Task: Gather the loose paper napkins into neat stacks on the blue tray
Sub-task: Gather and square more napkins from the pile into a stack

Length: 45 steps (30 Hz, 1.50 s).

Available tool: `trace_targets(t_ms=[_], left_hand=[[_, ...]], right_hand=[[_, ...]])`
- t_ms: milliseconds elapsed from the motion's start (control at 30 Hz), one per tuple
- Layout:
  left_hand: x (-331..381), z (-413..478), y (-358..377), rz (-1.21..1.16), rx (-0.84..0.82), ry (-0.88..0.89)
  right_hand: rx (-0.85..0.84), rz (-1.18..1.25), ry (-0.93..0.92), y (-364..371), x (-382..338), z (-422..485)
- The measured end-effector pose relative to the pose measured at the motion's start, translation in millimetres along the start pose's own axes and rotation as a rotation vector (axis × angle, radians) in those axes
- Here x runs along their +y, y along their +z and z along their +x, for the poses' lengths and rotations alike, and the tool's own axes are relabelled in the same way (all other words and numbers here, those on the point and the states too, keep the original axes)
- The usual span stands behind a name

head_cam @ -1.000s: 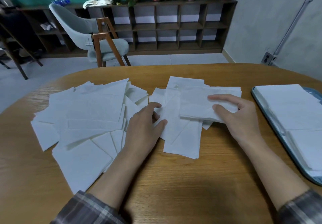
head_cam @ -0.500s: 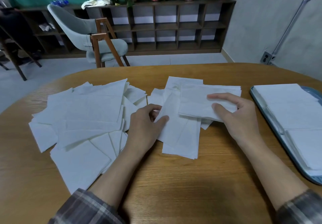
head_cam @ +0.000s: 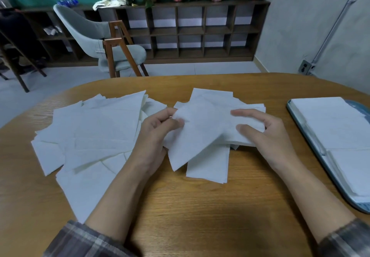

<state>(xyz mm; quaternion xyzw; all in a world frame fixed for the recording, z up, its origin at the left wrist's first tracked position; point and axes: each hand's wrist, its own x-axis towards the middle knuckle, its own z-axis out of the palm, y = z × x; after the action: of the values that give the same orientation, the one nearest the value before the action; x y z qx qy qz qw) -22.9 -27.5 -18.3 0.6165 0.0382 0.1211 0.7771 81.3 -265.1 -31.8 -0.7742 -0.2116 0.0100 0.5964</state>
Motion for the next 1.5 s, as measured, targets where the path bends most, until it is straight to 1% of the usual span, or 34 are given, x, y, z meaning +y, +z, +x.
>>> trace_targets(t_ms=[33, 67, 100, 133, 167, 200, 233, 300, 333, 400, 500, 600, 700, 767, 800, 867, 900, 933, 1000, 1100, 1133, 1200, 1333, 1433, 1500], left_hand=[[0.2, -1.3, 1.6, -0.004, -0.057, -0.015], [-0.5, -2.8, 3.4, 0.033, -0.092, -0.016], [-1.5, -4.3, 4.9, 0.129, -0.096, -0.004], [-2.7, -5.0, 6.1, 0.282, -0.074, 0.021], [-4.4, -5.4, 7.0, 0.447, -0.042, 0.047], [-6.3, -5.0, 7.8, 0.568, -0.013, 0.070], [-6.8, -4.8, 8.6, 0.620, 0.010, 0.087], [-8.3, -3.9, 9.1, 0.613, 0.039, 0.111], [-9.0, -3.2, 8.5, 0.601, 0.058, 0.119], [-10.7, -1.6, 9.3, 0.585, 0.088, 0.121], [-14.9, -1.6, 12.8, 0.546, 0.076, 0.092], [-19.4, -1.3, 15.3, 0.542, 0.078, 0.074], [-22.6, -1.8, 16.5, 0.617, 0.156, 0.158], [-21.1, -2.7, 17.0, 0.660, 0.214, 0.201], [-18.8, -3.6, 16.9, 0.636, 0.211, 0.174], [-12.2, -4.9, 17.4, 0.462, 0.136, 0.043], [-10.3, -5.1, 17.7, 0.385, 0.099, -0.004], [-9.9, -5.1, 17.9, 0.367, 0.085, -0.011], [-12.2, -3.8, 17.4, 0.443, 0.120, 0.040], [-17.8, -2.8, 17.0, 0.522, 0.150, 0.086], [-18.7, -2.9, 16.8, 0.556, 0.148, 0.091], [-20.8, -3.0, 17.0, 0.638, 0.145, 0.079], [-28.4, -0.3, 12.9, 0.839, 0.201, -0.018], [-33.9, -2.5, 13.6, 0.872, 0.155, -0.044], [-35.1, -3.5, 15.7, 0.826, 0.134, -0.035]], right_hand=[[-0.045, 0.029, 0.020, 1.3, -1.4, 0.6], [-0.102, 0.118, 0.048, 3.5, -2.0, 0.6], [-0.166, 0.263, 0.096, 6.3, -4.4, -0.8], [-0.226, 0.400, 0.153, 8.8, -6.0, -1.9], [-0.280, 0.487, 0.202, 11.3, -7.9, -3.7], [-0.321, 0.489, 0.209, 13.5, -7.8, -5.1], [-0.336, 0.439, 0.191, 15.9, -8.3, -7.0], [-0.308, 0.275, 0.112, 18.9, -8.0, -9.9], [-0.297, 0.241, 0.088, 19.7, -7.7, -9.9], [-0.300, 0.238, 0.087, 20.3, -6.8, -10.6], [-0.328, 0.256, 0.083, 22.0, -8.4, -11.5], [-0.317, 0.218, 0.052, 23.9, -6.7, -10.6], [-0.294, 0.225, 0.025, 22.9, -6.7, -10.8], [-0.278, 0.273, 0.013, 20.4, -7.1, -9.5], [-0.270, 0.341, 0.014, 19.0, -7.2, -8.6], [-0.246, 0.443, 0.020, 16.4, -5.9, -6.7], [-0.232, 0.427, 0.014, 15.5, -5.2, -6.2], [-0.223, 0.367, 0.006, 14.8, -4.7, -6.1], [-0.252, 0.302, 0.009, 11.9, -5.2, -5.9], [-0.364, 0.403, 0.023, 7.4, -8.7, -6.9], [-0.365, 0.352, 0.010, 7.3, -8.9, -6.8], [-0.289, 0.201, -0.009, 7.4, -6.6, -6.5], [-0.036, 0.063, -0.003, 3.3, -3.7, -2.5], [0.108, 0.039, -0.024, 1.6, -0.3, -0.6], [0.144, 0.040, -0.032, 1.9, -0.5, -1.4]])
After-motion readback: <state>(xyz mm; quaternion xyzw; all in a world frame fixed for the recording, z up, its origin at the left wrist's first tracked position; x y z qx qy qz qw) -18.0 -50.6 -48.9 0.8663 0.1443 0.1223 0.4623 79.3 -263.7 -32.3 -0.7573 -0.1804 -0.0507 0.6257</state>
